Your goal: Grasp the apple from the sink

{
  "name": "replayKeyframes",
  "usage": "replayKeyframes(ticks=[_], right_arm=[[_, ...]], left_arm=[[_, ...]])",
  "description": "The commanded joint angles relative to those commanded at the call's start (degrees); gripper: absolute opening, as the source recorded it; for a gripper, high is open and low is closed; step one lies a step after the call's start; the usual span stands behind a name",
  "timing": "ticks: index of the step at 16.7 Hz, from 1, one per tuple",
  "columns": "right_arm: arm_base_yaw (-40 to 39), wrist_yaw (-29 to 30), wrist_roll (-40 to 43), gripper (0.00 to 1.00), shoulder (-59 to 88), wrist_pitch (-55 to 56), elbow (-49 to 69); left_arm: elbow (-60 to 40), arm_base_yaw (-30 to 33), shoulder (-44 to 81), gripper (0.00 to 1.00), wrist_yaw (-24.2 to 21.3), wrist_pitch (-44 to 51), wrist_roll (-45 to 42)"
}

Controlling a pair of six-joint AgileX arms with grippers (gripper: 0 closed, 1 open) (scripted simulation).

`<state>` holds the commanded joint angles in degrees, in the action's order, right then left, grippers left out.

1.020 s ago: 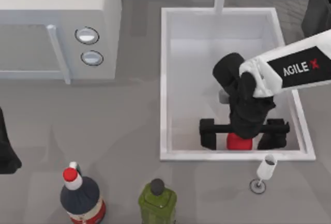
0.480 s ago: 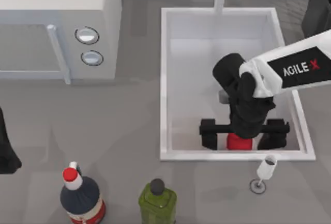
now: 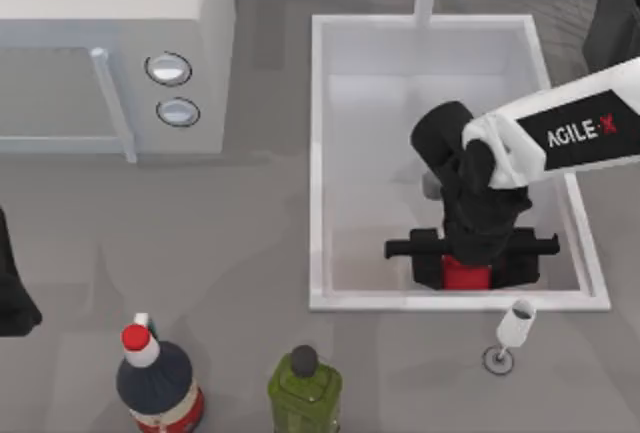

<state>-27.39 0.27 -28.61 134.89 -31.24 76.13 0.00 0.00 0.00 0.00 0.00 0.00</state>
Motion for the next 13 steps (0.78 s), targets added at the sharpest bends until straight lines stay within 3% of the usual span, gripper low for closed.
replayKeyframes(ticks=[8, 13], right_arm=[[0.00, 0.00, 0.00, 0.00, 0.00, 0.00, 0.00], [0.04, 1.22, 0.47, 0.00, -4.31, -6.07, 4.60]], left_arm=[[0.00, 0.00, 0.00, 1.00, 0.00, 0.00, 0.00], [0.00, 0.00, 0.00, 1.00, 0.00, 0.00, 0.00]])
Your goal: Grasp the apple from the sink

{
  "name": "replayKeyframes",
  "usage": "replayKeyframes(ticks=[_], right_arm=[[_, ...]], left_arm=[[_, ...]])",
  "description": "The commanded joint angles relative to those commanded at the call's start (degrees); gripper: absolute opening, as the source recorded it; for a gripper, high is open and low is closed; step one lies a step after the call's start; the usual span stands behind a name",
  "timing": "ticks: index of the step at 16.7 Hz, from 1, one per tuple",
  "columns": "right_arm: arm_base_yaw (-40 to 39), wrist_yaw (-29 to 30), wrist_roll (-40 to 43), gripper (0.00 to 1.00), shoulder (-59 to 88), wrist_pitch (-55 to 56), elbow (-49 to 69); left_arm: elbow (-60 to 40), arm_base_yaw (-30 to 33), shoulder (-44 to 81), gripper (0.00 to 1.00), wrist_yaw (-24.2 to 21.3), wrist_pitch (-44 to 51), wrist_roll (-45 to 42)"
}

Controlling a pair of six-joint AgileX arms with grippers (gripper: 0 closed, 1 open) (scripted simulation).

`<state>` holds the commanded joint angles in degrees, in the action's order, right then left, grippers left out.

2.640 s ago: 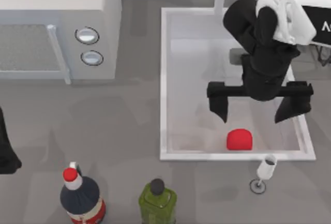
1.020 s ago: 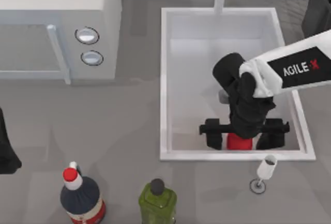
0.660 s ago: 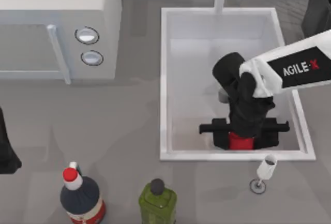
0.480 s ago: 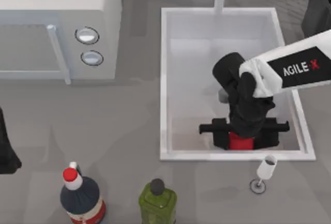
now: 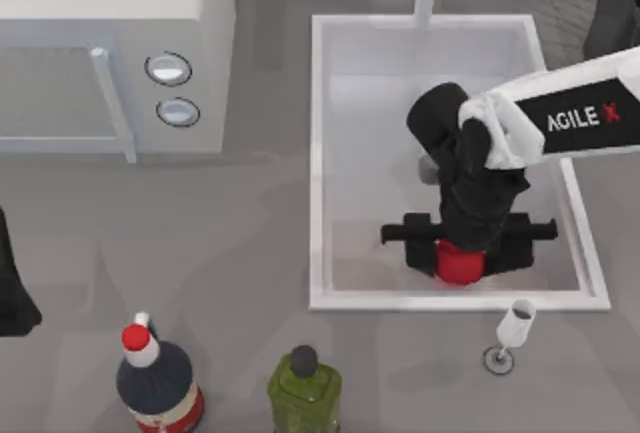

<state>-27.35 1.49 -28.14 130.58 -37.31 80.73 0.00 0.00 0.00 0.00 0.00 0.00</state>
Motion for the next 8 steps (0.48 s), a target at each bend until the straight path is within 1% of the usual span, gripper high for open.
replayKeyframes(ticks=[3, 8], right_arm=[[-0.07, -0.02, -0.04, 0.00, -2.14, -9.33, 7.08], [0.05, -0.08, 0.16, 0.00, -8.03, -32.67, 21.74]], left_arm=[[0.00, 0.00, 0.00, 1.00, 0.00, 0.00, 0.00], [0.00, 0.00, 0.00, 1.00, 0.00, 0.00, 0.00]])
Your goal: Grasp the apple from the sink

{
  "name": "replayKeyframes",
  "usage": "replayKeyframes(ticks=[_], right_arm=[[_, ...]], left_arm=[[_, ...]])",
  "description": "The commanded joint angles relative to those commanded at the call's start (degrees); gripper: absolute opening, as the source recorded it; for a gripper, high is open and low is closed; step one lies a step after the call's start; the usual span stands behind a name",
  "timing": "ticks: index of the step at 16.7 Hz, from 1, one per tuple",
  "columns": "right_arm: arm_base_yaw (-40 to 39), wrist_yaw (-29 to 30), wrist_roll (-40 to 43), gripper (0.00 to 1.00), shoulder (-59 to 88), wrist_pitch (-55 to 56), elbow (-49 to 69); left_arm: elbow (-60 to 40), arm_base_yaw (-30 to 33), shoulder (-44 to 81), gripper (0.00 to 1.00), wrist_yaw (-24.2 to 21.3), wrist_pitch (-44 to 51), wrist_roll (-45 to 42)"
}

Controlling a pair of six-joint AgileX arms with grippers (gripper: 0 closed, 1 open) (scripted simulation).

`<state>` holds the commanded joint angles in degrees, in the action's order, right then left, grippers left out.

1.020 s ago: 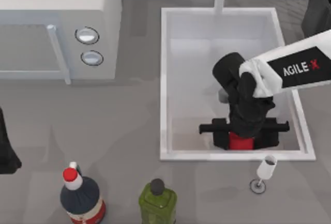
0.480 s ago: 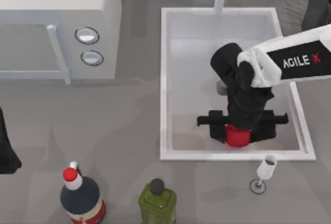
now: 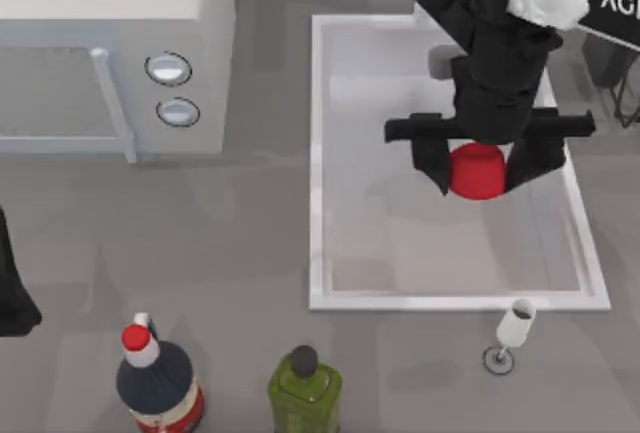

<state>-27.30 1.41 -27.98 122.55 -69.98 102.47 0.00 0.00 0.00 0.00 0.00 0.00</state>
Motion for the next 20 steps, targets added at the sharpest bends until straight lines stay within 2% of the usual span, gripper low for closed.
replayKeyframes(ticks=[5, 12, 16, 20], right_arm=[[0.31, -0.06, 0.37, 0.00, -5.38, -13.48, 10.08], [0.77, -0.12, 0.98, 0.00, -6.71, -14.30, 10.12], [6.88, -0.39, 7.09, 0.00, -14.06, -12.83, 1.39], [16.46, -0.82, 16.68, 0.00, -25.56, -10.68, -14.34]], left_arm=[[0.00, 0.00, 0.00, 1.00, 0.00, 0.00, 0.00], [0.00, 0.00, 0.00, 1.00, 0.00, 0.00, 0.00], [0.00, 0.00, 0.00, 1.00, 0.00, 0.00, 0.00], [0.00, 0.00, 0.00, 1.00, 0.00, 0.00, 0.00]])
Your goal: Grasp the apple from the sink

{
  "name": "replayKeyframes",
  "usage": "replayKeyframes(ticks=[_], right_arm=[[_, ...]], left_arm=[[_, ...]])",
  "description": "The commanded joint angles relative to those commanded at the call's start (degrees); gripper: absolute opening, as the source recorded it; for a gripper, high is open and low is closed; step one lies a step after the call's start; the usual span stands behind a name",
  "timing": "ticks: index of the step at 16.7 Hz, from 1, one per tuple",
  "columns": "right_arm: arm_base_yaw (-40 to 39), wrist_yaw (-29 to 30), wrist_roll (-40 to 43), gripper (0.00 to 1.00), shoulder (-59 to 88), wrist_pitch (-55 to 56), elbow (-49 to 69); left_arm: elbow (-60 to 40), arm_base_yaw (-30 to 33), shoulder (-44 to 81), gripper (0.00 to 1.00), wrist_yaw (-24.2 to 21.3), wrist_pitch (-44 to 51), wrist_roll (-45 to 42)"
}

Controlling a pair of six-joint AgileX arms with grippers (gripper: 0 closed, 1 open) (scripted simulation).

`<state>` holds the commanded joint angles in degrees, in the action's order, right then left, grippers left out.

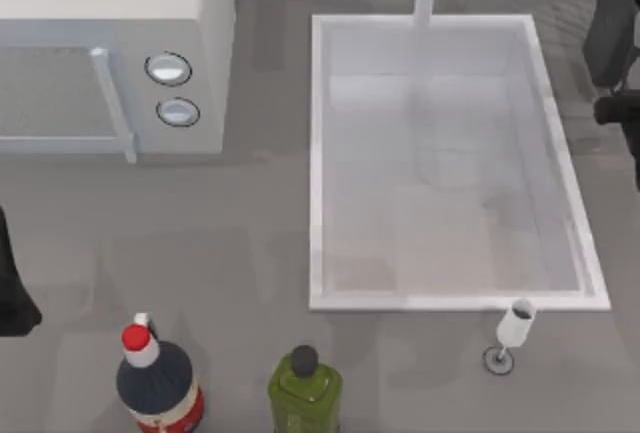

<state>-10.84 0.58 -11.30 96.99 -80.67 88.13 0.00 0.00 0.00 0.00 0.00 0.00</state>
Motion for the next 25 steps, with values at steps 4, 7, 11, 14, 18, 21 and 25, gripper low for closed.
replayKeyframes(ticks=[4, 7, 11, 14, 18, 21, 25], right_arm=[[9.05, -0.41, 9.06, 0.00, -10.75, 1.97, -13.74], [12.67, -0.57, 12.69, 0.00, -14.89, 2.68, -18.07], [12.60, -0.54, 12.70, 0.00, -14.85, 2.56, -18.13], [12.59, -0.54, 12.68, 0.00, -14.51, 4.79, -20.32], [12.56, -0.56, 12.58, 0.00, -12.70, 15.93, -28.73], [12.53, -0.57, 12.50, 0.00, -11.17, 24.99, -35.82], [12.52, -0.58, 12.45, 0.00, -10.15, 28.85, -39.46]], left_arm=[[0.00, 0.00, 0.00, 1.00, 0.00, 0.00, 0.00], [0.00, 0.00, 0.00, 1.00, 0.00, 0.00, 0.00], [0.00, 0.00, 0.00, 1.00, 0.00, 0.00, 0.00], [0.00, 0.00, 0.00, 1.00, 0.00, 0.00, 0.00], [0.00, 0.00, 0.00, 1.00, 0.00, 0.00, 0.00], [0.00, 0.00, 0.00, 1.00, 0.00, 0.00, 0.00], [0.00, 0.00, 0.00, 1.00, 0.00, 0.00, 0.00]])
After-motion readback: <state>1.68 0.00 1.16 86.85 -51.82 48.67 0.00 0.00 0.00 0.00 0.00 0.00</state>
